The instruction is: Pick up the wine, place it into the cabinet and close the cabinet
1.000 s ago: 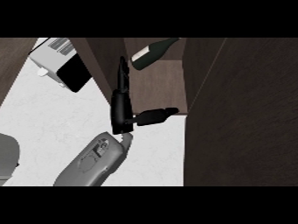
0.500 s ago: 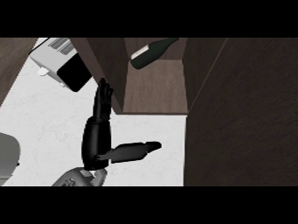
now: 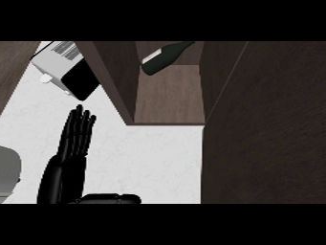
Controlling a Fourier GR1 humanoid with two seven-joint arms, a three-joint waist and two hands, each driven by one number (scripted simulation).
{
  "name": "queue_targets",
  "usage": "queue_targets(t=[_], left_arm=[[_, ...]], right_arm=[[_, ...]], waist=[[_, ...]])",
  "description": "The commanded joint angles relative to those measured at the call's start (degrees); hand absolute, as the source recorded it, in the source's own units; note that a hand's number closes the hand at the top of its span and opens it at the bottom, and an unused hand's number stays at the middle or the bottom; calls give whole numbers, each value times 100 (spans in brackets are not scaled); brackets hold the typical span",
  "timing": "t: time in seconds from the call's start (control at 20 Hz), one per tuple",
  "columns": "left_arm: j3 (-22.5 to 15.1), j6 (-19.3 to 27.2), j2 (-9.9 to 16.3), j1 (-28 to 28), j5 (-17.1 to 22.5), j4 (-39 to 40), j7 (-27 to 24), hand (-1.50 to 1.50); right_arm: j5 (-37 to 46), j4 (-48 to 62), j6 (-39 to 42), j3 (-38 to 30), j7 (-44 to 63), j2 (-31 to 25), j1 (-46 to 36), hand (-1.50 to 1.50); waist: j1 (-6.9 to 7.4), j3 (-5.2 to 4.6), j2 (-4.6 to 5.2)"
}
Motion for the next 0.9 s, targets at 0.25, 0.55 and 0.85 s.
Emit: queue_targets(t=[0.25, 0.55, 0.85], left_arm=[[451, -1348, 760, 1305, 602, -564, -813, 150], [1045, -1772, 1047, 1574, 820, -800, -770, 150], [1534, -2372, 1220, 1952, 1167, -679, -909, 150]], right_arm=[[378, -886, 625, 52, 154, -561, 224, 150], [91, -997, 1018, -168, -208, -514, 686, 150], [-730, -811, 815, 506, 438, -596, 171, 150]], waist=[[3, -6, 3], [-55, 4, 5], [60, -2, 29]])
